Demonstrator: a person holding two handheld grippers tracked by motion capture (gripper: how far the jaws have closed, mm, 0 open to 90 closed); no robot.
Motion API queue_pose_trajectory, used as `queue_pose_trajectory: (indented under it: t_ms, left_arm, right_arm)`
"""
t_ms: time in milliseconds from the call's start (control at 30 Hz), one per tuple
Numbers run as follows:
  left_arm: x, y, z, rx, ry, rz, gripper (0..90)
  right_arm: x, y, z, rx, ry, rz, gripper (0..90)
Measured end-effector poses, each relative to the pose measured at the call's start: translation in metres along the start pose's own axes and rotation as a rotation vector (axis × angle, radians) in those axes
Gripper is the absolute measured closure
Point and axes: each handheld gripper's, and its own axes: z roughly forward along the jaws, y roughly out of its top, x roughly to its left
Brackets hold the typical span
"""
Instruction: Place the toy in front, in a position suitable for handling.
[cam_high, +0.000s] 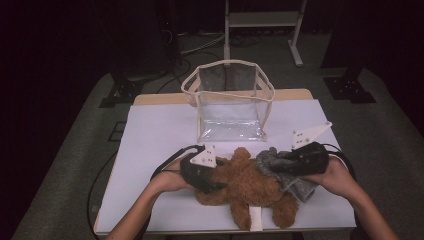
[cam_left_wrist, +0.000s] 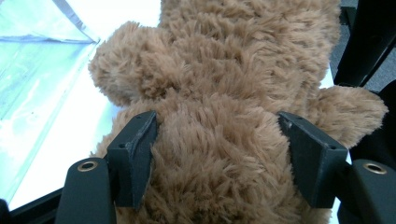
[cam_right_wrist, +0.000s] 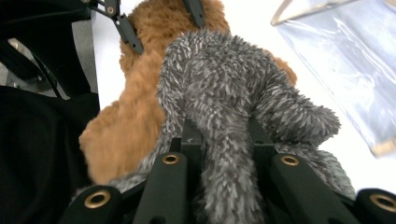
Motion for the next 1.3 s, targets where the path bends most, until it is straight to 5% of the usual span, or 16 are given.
queue_pose_trajectory:
  t_ms: [300, 500, 600, 1100, 1300]
  left_arm:
    - [0.0, 0.003, -0.005, 0.039, 0.022, -0.001, 30.1]
    - [-0.007, 0.015, -0.001, 0.04, 0.014, 0.057, 27.1]
    - [-0.008, 0.015, 0.007, 0.086, 0.025, 0.076, 27.4]
    - [0.007, 0.01, 0.009, 0.081, 0.045, -0.004, 29.4]
    - [0.012, 0.012, 0.013, 0.081, 0.052, -0.022, 29.1]
  right_arm:
    - [-0.001, -0.012, 0.001, -0.041, 0.008, 0.027, 73.9]
    - [-0.008, 0.001, 0.018, -0.055, 0.03, 0.02, 73.9]
    - [-0.009, 0.004, 0.021, -0.054, 0.025, 0.013, 73.9]
    - [-0.008, -0.054, -0.002, -0.115, 0.007, 0.139, 73.8]
    - [-0.003, -0.031, -0.008, -0.132, 0.007, 0.077, 73.8]
